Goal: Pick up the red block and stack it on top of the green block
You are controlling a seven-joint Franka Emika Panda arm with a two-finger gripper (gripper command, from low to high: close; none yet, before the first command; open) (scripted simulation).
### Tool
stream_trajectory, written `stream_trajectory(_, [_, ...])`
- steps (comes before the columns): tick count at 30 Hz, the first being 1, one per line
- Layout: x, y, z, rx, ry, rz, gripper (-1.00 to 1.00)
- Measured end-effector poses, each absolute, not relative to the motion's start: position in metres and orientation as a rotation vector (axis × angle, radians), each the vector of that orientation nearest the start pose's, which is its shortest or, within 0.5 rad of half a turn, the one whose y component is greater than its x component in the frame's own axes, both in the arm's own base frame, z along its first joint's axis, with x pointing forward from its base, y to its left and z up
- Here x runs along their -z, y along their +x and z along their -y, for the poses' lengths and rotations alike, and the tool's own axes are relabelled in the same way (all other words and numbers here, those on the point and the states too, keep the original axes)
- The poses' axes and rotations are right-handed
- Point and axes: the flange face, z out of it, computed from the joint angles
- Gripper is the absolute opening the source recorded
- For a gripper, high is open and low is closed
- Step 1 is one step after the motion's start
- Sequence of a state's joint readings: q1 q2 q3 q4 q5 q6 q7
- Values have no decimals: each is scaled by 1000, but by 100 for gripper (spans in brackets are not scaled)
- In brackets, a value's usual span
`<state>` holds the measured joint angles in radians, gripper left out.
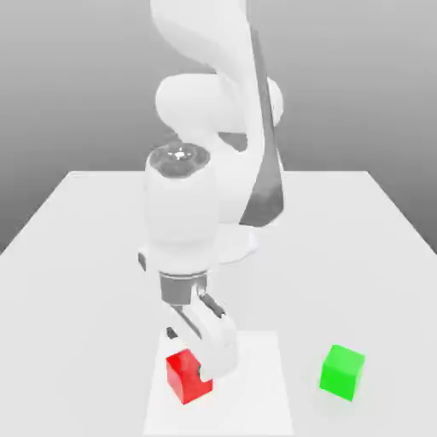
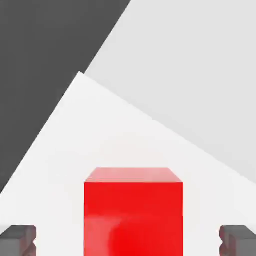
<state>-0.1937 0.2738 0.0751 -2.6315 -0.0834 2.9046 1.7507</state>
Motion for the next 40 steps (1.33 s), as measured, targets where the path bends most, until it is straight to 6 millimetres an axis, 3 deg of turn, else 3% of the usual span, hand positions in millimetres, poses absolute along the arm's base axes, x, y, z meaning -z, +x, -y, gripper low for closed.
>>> stream_trajectory(1, [-147, 420, 43, 0, -1964, -2452, -100])
stream_trajectory(8, [-148, 420, 42, 2, -1962, -2451, -100])
stream_trajectory(13, [-196, 421, 43, 2, -1962, -2451, -100])
stream_trajectory(15, [-211, 424, 16, 1, -2088, -2344, -100])
stream_trajectory(18, [-225, 426, -67, 0, -2417, -2001, -100])
stream_trajectory(22, [-242, 405, -173, 0, -2775, -1468, -100])
stream_trajectory(23, [-240, 401, -186, 1, -2815, -1391, -100])
stream_trajectory(28, [-191, 402, -188, 3, -2835, -1351, -100])
stream_trajectory(29, [-184, 402, -188, 2, -2836, -1350, 100])
stream_trajectory(35, [-181, 401, -188, 1, -2837, -1349, 100])
stream_trajectory(40, [-226, 403, -188, 4, -2837, -1351, 100])
